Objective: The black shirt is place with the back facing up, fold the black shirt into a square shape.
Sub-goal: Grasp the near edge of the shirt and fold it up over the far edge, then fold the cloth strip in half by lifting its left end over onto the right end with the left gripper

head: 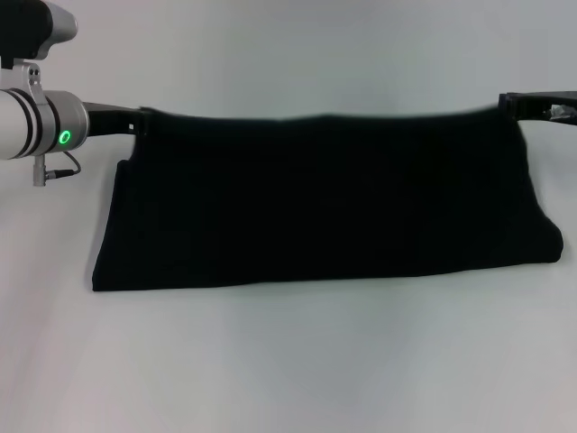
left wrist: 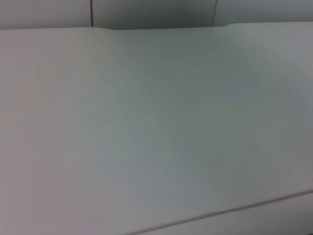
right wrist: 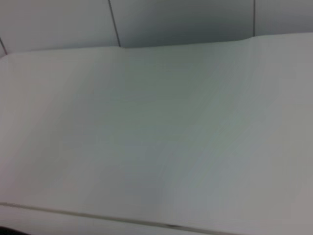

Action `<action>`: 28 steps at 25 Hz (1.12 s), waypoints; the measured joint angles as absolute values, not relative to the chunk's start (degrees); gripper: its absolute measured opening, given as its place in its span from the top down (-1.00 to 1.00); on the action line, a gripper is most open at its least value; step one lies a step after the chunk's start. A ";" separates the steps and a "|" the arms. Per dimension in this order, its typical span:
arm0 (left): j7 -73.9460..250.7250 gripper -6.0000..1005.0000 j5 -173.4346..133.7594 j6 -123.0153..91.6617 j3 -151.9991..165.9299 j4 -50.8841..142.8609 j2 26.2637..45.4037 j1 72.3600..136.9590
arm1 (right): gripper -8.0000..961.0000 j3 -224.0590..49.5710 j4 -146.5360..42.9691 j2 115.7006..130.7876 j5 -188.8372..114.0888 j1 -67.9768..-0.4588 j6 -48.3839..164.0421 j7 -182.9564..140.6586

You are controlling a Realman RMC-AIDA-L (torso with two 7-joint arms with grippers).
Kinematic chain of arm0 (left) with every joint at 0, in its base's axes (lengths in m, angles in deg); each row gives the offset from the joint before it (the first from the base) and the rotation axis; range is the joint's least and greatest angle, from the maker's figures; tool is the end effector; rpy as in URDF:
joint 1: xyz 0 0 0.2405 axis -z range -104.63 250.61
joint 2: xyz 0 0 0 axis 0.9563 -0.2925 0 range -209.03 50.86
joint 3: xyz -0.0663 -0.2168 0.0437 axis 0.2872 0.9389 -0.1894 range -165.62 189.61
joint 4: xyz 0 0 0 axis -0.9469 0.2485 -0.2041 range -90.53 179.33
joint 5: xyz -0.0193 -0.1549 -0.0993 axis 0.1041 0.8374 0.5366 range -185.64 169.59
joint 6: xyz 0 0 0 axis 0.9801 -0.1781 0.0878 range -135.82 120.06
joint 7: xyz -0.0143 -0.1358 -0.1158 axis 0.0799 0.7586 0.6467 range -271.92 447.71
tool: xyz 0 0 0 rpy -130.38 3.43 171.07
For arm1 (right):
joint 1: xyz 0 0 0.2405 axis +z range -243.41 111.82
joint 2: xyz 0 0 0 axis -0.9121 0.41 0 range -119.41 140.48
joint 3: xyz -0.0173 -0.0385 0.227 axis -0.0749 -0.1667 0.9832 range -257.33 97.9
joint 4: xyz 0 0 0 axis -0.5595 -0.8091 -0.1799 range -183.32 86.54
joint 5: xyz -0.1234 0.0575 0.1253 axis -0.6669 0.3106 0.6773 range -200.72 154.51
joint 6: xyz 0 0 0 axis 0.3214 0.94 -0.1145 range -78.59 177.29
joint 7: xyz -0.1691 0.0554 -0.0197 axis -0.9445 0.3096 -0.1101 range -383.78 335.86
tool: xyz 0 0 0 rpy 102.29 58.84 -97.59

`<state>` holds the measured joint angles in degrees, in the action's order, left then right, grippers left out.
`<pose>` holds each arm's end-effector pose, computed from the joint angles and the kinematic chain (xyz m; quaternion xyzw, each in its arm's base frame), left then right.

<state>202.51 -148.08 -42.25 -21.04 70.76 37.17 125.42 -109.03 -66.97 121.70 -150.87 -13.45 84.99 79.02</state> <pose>-0.2393 0.4704 0.0184 -0.7983 -0.4067 -0.0846 0.4362 0.2470 0.4737 0.0353 -0.7906 0.4147 0.1305 0.4312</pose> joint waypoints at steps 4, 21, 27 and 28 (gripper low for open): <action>202.86 0.73 -147.88 -38.93 -21.03 70.76 37.89 124.95 | 0.90 -110.25 -68.47 121.72 -150.86 -14.14 85.28 79.52; 215.72 -0.50 -141.05 -85.60 -20.44 92.63 37.82 112.71 | -0.35 -109.48 -77.80 120.72 -140.74 -22.49 118.94 84.43; 221.65 -0.72 -141.14 -96.41 -18.53 91.14 36.34 111.27 | -0.39 -111.47 -77.86 120.88 -140.16 -24.28 126.60 80.30; 222.63 -0.76 -141.34 -96.97 -18.48 90.68 36.35 111.18 | -0.40 -112.42 -77.89 121.04 -140.51 -24.28 126.92 79.76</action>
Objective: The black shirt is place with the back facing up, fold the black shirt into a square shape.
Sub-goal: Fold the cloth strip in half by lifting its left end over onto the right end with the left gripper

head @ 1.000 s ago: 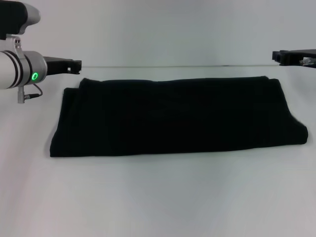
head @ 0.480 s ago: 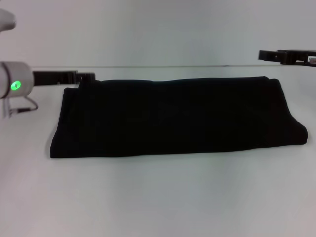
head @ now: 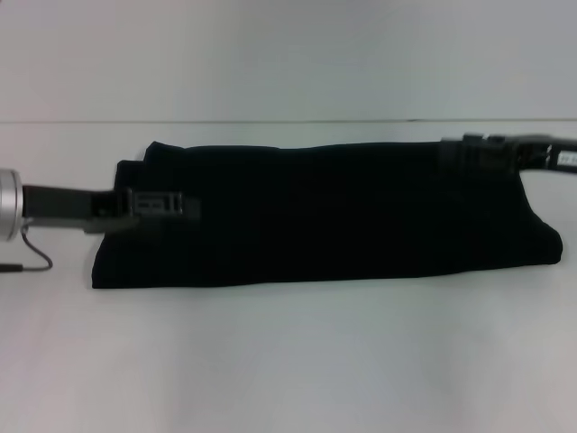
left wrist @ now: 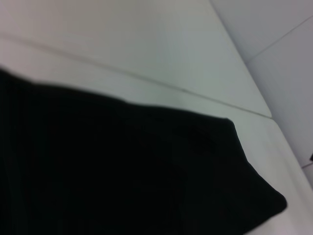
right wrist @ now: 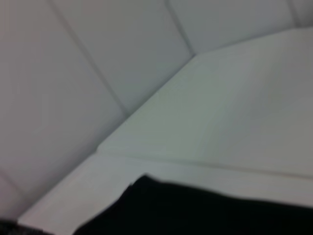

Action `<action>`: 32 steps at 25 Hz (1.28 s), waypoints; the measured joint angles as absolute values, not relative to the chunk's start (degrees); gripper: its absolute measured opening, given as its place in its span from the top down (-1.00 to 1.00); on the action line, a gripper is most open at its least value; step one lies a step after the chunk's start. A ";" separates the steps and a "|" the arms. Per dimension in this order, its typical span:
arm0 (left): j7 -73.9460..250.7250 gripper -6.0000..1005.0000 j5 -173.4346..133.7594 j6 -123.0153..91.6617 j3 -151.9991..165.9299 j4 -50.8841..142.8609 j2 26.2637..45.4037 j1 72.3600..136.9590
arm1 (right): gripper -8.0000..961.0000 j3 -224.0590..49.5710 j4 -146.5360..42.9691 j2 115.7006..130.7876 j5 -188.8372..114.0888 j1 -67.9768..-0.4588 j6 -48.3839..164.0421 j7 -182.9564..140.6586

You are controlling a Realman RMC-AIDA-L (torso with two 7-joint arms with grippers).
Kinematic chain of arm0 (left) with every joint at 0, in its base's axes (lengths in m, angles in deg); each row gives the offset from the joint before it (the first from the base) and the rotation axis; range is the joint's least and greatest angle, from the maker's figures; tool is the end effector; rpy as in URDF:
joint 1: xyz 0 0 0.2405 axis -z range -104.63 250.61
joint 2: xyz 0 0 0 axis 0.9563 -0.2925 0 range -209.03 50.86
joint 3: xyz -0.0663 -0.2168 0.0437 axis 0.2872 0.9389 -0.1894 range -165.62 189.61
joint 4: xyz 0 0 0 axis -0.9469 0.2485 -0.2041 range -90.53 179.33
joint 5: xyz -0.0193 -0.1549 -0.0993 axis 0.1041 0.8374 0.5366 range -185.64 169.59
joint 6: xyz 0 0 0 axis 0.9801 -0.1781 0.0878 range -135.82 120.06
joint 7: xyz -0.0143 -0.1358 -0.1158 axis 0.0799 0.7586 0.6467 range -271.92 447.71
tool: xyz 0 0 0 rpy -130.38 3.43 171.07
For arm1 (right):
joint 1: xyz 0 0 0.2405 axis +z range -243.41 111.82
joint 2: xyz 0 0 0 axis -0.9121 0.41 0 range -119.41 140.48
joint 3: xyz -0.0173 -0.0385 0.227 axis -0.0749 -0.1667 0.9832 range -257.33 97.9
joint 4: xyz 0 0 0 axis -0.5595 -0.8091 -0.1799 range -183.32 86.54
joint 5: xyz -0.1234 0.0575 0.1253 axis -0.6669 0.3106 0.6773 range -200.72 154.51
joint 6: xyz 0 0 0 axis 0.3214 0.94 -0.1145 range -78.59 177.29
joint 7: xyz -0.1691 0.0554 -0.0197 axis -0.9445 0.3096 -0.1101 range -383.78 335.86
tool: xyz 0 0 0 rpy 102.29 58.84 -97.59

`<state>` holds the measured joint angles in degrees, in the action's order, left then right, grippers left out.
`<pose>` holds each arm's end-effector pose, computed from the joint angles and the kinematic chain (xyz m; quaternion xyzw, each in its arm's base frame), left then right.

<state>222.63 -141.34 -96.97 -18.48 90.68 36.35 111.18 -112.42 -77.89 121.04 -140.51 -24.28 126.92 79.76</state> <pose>-0.2262 0.3536 0.0274 -0.7915 -0.5735 -0.1752 0.1180 0.2121 0.3910 0.0305 -0.8650 0.3937 0.2478 0.1878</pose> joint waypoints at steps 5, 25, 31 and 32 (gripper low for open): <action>228.24 -0.91 -141.65 -98.16 -18.49 86.67 36.27 111.37 | -0.46 -116.10 -78.02 121.28 -140.77 -23.72 126.82 79.09; 249.86 -0.90 -148.07 -92.95 -11.61 81.27 35.99 108.89 | -0.89 -120.44 -79.63 121.64 -140.71 -21.16 120.68 79.01; 252.69 -0.90 -148.37 -90.12 -9.32 81.10 35.93 108.53 | -0.89 -120.48 -79.67 121.86 -140.58 -21.40 119.99 78.90; 253.33 -0.90 -148.40 -89.43 -9.27 80.90 35.93 108.47 | -0.89 -120.46 -79.67 121.87 -140.51 -21.51 119.98 78.89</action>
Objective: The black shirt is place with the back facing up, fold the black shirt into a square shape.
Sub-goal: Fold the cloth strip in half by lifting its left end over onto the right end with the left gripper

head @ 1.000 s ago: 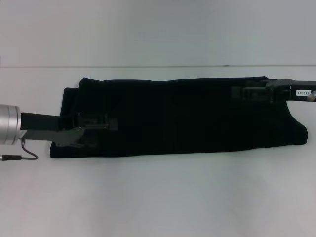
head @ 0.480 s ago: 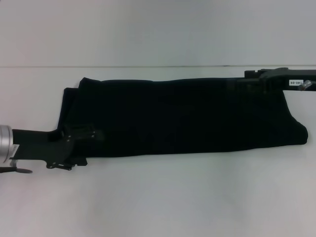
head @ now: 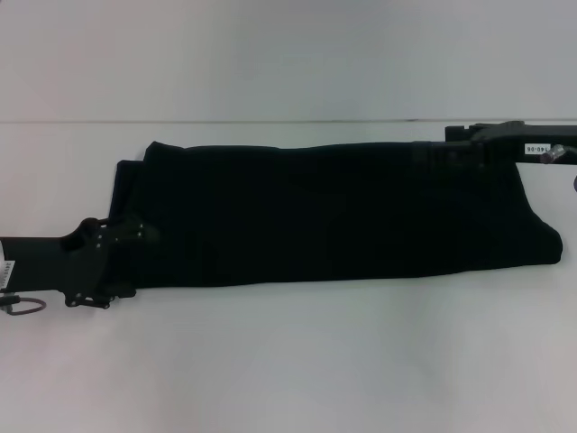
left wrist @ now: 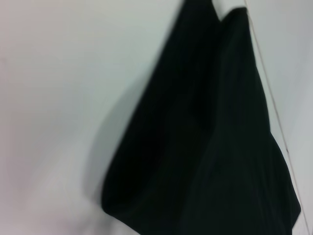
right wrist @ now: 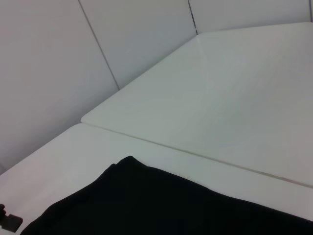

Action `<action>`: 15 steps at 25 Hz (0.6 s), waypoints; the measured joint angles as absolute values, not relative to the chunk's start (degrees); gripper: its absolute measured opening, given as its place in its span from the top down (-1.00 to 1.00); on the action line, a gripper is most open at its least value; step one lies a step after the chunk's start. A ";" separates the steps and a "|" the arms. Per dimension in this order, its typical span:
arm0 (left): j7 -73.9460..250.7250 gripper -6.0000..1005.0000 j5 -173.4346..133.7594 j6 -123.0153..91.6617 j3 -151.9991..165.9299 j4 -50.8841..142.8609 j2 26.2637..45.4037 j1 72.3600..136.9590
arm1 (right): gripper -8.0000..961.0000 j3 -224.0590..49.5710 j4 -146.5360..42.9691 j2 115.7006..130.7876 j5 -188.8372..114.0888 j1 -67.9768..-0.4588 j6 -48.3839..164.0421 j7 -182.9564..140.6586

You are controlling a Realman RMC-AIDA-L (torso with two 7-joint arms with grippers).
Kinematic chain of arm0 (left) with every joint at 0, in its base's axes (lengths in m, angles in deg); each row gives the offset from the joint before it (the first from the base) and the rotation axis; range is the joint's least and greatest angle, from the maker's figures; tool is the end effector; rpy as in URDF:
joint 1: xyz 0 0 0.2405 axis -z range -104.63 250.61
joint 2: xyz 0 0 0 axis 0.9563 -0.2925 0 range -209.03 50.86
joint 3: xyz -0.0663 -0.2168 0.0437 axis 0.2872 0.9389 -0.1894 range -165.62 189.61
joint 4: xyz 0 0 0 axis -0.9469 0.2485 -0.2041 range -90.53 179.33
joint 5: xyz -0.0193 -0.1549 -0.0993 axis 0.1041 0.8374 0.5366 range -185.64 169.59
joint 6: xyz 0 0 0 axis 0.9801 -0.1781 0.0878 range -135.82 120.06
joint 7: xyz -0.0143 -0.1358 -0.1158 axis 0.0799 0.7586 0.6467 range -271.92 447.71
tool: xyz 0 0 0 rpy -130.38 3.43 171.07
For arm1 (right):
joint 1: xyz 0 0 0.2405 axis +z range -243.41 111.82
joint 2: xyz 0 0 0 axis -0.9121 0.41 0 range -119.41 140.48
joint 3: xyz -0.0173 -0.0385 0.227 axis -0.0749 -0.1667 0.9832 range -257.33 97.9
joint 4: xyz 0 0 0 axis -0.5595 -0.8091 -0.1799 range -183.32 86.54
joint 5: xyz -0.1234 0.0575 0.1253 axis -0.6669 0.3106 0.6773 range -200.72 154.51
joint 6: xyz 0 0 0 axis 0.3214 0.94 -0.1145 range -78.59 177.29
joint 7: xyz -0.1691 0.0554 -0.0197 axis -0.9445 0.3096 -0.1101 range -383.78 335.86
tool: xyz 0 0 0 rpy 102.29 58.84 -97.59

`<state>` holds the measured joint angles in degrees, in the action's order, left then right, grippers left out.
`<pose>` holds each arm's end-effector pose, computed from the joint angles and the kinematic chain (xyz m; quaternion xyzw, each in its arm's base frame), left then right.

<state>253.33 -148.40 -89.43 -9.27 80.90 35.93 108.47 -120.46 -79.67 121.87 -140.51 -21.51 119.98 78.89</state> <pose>-0.2822 0.3376 0.0131 -0.5070 -0.8301 -0.2117 0.0954 0.1997 0.4086 0.0173 -0.8930 0.3462 0.1920 0.2139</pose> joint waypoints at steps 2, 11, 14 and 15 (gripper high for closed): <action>254.01 -0.90 -148.45 -88.41 -9.22 80.37 35.93 108.43 | -0.89 -120.29 -79.68 121.90 -140.39 -21.74 119.86 78.88; 254.68 -0.89 -148.91 -86.85 -9.18 79.73 35.97 108.29 | -0.88 -119.92 -79.68 122.19 -140.34 -22.10 119.58 78.80; 254.72 -0.89 -149.19 -86.15 -9.18 79.73 36.07 107.92 | -0.88 -119.87 -79.68 122.30 -140.35 -22.11 119.53 78.62; 254.72 -0.89 -149.19 -85.99 -9.18 79.73 36.10 107.82 | -0.88 -119.87 -79.68 122.31 -140.35 -22.12 119.52 78.61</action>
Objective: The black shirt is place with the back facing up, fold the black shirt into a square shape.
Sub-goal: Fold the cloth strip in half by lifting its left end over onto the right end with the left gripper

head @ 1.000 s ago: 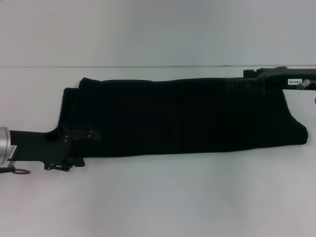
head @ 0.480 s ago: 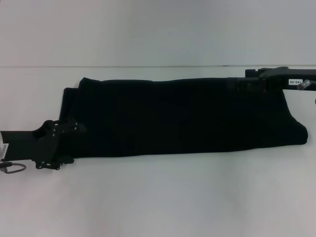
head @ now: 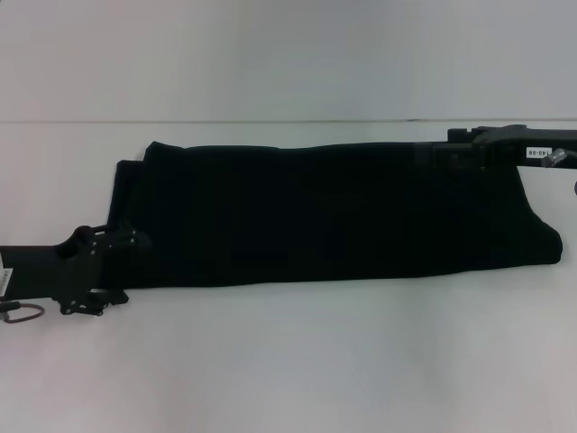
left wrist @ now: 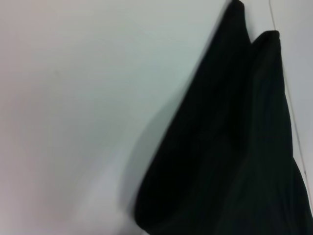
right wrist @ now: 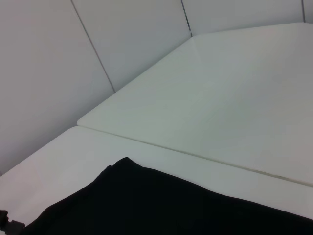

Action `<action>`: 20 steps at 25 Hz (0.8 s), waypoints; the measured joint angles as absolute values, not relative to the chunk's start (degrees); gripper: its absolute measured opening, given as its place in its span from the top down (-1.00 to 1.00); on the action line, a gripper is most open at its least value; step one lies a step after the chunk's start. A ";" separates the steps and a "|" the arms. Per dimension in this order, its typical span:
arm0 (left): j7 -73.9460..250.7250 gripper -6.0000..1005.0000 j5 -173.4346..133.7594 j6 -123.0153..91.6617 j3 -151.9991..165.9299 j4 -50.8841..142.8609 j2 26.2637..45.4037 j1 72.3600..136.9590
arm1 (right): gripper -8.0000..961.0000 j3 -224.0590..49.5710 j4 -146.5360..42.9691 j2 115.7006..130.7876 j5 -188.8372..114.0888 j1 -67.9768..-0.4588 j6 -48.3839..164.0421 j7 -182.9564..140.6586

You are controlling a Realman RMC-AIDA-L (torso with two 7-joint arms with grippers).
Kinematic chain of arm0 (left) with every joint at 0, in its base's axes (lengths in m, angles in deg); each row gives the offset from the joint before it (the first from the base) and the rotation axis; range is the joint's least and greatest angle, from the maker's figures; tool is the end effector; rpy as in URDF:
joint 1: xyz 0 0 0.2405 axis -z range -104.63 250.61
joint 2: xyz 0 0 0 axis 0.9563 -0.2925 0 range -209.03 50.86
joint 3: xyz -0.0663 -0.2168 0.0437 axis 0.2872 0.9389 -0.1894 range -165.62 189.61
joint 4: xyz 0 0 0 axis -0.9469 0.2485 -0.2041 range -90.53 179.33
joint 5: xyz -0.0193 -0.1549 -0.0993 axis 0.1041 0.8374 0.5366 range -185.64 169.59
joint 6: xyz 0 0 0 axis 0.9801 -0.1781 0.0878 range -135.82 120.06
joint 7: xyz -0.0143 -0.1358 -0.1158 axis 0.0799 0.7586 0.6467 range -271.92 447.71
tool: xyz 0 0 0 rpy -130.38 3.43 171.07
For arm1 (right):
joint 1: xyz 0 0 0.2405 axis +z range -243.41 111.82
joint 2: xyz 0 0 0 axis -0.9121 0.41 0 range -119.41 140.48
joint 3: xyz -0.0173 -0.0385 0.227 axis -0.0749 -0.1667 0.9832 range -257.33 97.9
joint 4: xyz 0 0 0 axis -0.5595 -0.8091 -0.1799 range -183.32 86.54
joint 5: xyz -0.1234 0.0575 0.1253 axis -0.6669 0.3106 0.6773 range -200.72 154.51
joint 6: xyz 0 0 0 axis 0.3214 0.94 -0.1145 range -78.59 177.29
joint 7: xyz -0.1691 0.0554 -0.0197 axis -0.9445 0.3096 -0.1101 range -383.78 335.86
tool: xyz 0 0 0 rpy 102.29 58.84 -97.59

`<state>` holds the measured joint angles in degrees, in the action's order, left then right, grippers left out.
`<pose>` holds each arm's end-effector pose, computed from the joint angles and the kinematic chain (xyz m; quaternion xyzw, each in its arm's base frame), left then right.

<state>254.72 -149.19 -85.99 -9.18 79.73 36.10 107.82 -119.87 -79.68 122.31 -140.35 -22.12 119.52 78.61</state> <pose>-0.2943 0.3371 0.0100 -0.4817 -0.8425 -0.2122 0.1143 0.2033 0.4073 0.0162 -0.8886 0.3523 0.1964 0.2183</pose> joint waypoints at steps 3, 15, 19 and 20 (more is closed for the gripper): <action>254.73 -0.89 -149.19 -85.49 -9.18 79.72 36.16 107.50 | -0.88 -119.87 -79.68 122.32 -140.34 -22.12 119.45 78.61; 254.78 -0.88 -149.18 -83.12 -9.18 79.66 36.43 107.06 | -0.88 -119.85 -80.07 122.41 -140.32 -22.11 119.48 78.83; 254.65 -0.88 -149.16 -81.80 -9.18 78.85 36.42 107.15 | -0.88 -119.78 -80.09 122.43 -140.29 -22.11 119.49 78.86; 254.58 -0.88 -149.13 -81.41 -9.16 78.65 36.41 107.25 | -0.88 -119.75 -80.09 122.45 -140.27 -22.12 119.49 78.86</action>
